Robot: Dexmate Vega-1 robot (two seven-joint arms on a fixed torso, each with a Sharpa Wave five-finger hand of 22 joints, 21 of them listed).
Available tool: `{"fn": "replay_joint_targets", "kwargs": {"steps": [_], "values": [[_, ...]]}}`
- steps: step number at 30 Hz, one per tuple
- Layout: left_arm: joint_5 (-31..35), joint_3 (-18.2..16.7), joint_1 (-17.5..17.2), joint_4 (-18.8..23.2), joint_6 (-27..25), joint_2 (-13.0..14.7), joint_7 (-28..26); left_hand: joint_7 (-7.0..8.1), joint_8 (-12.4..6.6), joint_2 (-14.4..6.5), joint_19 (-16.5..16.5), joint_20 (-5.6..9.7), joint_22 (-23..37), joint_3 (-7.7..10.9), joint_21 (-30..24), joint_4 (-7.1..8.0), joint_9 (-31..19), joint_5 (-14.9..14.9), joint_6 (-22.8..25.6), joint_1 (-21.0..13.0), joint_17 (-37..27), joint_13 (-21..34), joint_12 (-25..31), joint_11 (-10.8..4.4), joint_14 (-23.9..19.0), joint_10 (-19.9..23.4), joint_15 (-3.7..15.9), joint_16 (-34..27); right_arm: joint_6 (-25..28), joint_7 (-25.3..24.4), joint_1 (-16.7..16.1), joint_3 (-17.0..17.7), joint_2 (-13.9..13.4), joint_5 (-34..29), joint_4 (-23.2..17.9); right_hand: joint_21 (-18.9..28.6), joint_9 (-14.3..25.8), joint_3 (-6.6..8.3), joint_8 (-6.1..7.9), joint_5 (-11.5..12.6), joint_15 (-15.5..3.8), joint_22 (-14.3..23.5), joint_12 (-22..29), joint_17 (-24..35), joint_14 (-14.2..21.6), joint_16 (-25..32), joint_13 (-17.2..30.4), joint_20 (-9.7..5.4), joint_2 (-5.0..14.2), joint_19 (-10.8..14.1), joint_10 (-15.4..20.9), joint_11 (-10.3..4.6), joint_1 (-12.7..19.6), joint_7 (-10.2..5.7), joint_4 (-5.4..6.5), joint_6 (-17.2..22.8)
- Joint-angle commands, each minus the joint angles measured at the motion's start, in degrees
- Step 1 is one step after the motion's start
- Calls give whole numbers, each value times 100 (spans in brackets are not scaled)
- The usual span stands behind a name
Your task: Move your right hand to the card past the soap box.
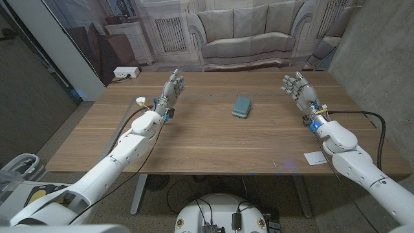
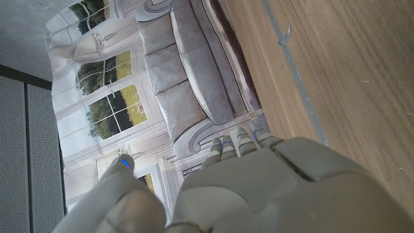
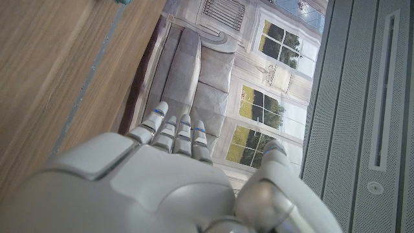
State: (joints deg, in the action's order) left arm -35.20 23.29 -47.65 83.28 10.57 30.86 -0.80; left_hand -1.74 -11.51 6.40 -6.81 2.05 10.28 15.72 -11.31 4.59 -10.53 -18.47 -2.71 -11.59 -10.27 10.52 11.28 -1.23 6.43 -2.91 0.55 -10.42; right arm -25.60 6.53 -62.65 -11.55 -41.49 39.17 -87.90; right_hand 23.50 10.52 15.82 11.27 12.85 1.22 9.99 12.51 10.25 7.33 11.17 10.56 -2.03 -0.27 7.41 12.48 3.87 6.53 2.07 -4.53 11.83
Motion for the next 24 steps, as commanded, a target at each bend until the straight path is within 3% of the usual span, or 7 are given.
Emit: {"fn": "replay_joint_targets", "kwargs": {"steps": [1,10,14,24], "values": [[6,-31,-162,389,-219,77,-259,1,-16,-11,-74,95,6,17,-6,-22,-26,-19,15,-55,-8,19,46,14,-39,5,-14,-38,-221,124,-485,336,-266,55,-334,-9,25,15,19,2,9,21,29,26,46,-5,4,-195,33,34,36,4,32,23,-37,53],[-16,-30,-271,482,-177,-22,-405,2,-26,-25,-69,78,7,15,-9,-27,-26,-17,45,-71,-8,19,54,15,-60,29,-10,-44,-280,332,-667,469,-328,210,-385,-35,25,14,22,-1,11,22,27,26,49,-8,4,-191,40,32,45,-8,33,14,-42,72],[78,-51,-392,766,-215,63,-571,-7,-32,-31,-60,75,7,13,-14,-29,-26,-16,67,-79,-8,19,61,5,-77,51,-14,-49,-401,623,-625,456,-327,278,-230,-46,25,12,21,-3,10,22,25,26,53,-8,5,-190,41,34,47,-2,33,15,-44,74],[-24,-56,-475,878,-313,101,-534,4,-35,-44,-51,72,7,8,-17,-34,-26,-13,87,-96,-9,19,66,2,-95,74,-19,-51,-501,419,-1161,738,-422,218,-578,-67,25,9,15,-5,12,23,22,27,51,-12,5,-188,41,41,49,-8,33,13,-49,70]]}}
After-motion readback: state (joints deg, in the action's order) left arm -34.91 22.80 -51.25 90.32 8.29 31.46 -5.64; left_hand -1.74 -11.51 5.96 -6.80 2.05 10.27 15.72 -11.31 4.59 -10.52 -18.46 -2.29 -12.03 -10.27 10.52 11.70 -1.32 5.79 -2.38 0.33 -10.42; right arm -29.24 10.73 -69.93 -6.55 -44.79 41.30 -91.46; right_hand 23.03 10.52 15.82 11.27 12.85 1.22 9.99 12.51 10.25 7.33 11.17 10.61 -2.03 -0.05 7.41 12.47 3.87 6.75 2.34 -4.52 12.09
